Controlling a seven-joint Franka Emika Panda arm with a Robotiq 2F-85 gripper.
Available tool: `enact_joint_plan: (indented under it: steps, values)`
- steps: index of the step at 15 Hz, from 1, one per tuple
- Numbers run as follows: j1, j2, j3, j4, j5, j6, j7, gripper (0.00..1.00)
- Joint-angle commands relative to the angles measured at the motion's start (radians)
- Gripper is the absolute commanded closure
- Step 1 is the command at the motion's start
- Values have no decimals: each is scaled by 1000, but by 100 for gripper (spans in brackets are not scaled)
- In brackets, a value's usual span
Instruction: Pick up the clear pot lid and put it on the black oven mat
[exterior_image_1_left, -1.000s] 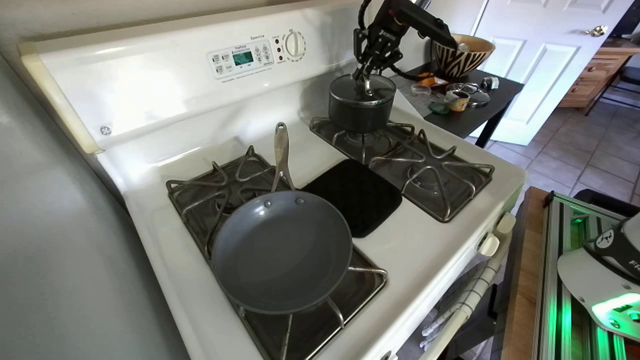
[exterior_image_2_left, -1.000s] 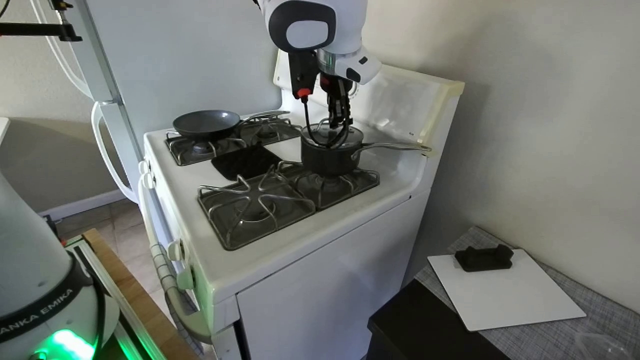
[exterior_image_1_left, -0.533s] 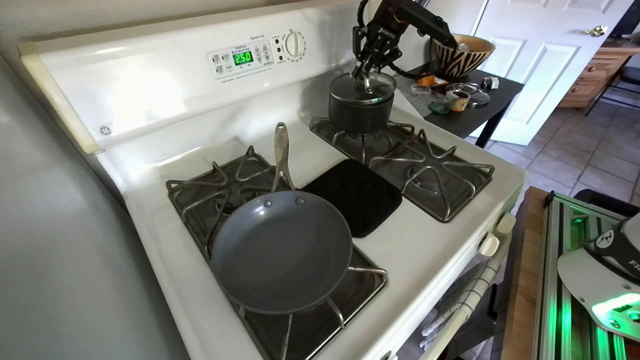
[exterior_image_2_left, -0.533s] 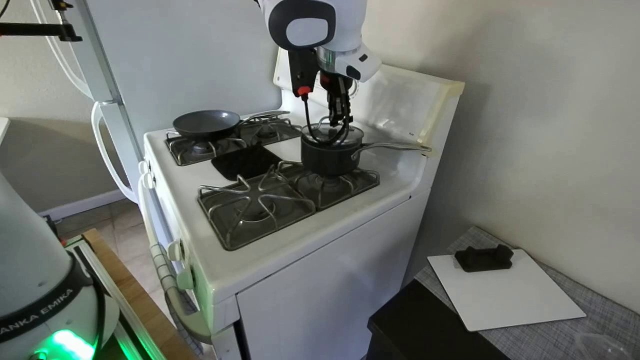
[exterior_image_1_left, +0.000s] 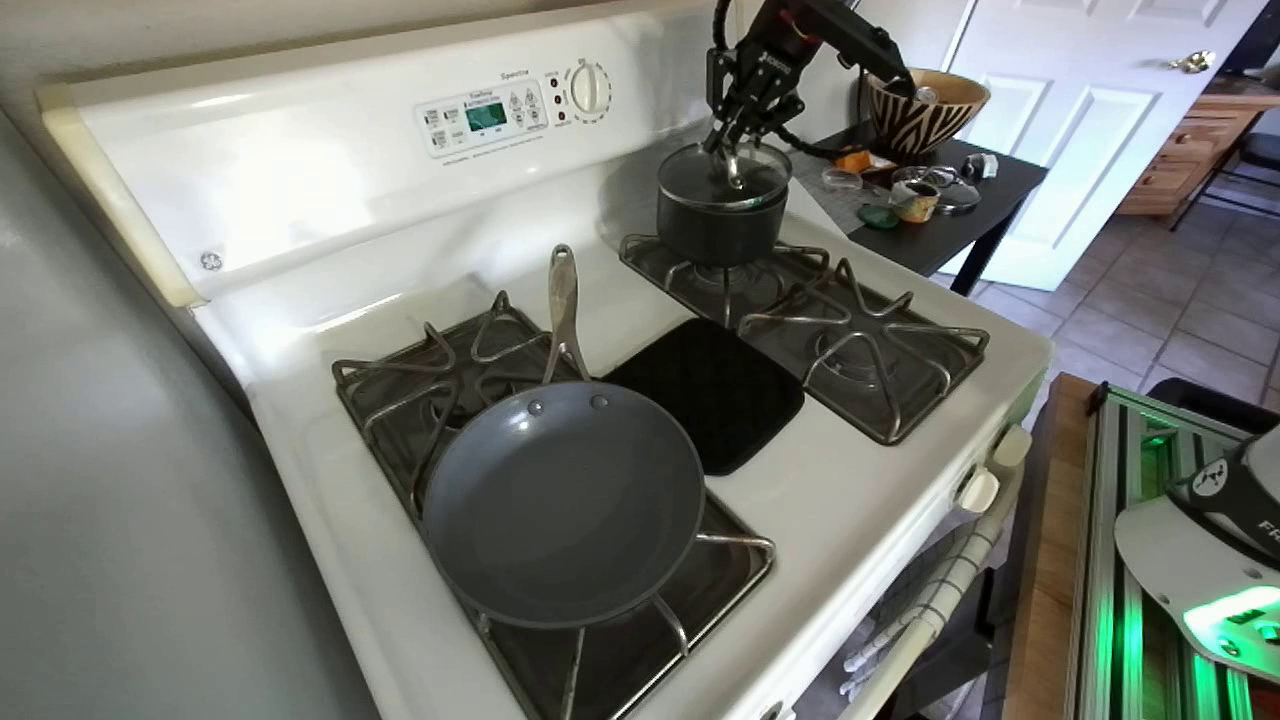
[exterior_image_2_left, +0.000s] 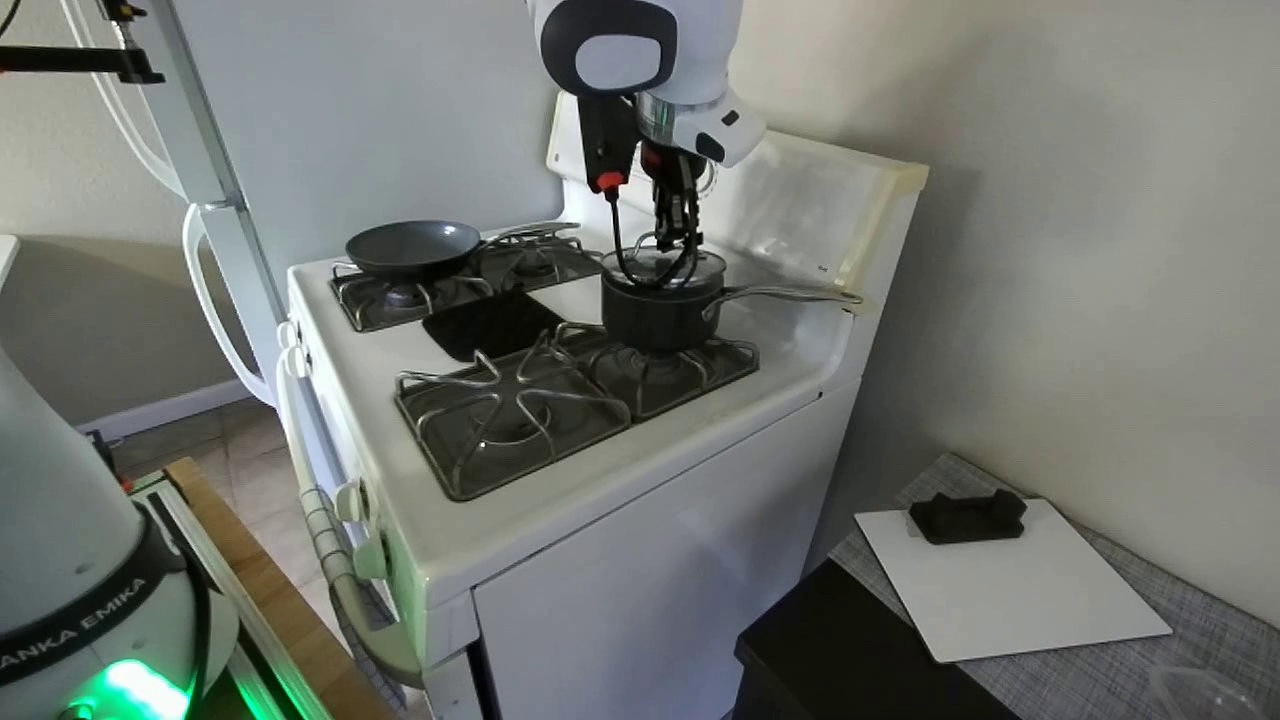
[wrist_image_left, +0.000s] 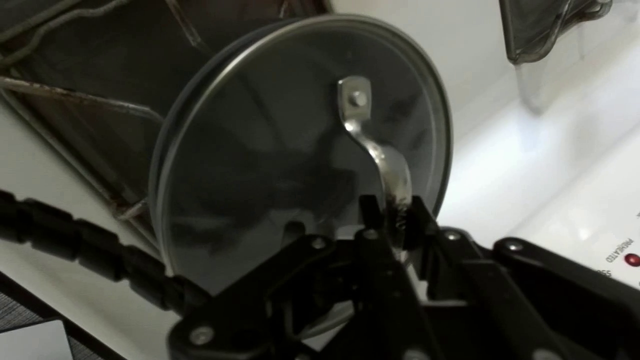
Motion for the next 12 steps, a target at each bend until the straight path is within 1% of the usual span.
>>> enact_joint_plan:
  steps: [1, 3, 4, 5, 6, 7, 8, 12]
  values:
    - [-19, 6, 2, 16, 34, -40, -36, 98]
    - [-23, 14, 2, 16, 52, -36, -50, 98]
    - [-26, 19, 3, 15, 65, -31, -57, 95]
    - [-27, 22, 3, 15, 77, -32, -61, 74]
    - [-29, 25, 3, 17, 96, -30, -70, 67]
    - [-30, 27, 3, 17, 112, -28, -77, 63]
    - [-33, 32, 4, 19, 128, -31, -85, 56]
    - [-37, 41, 4, 18, 196, -32, -116, 23]
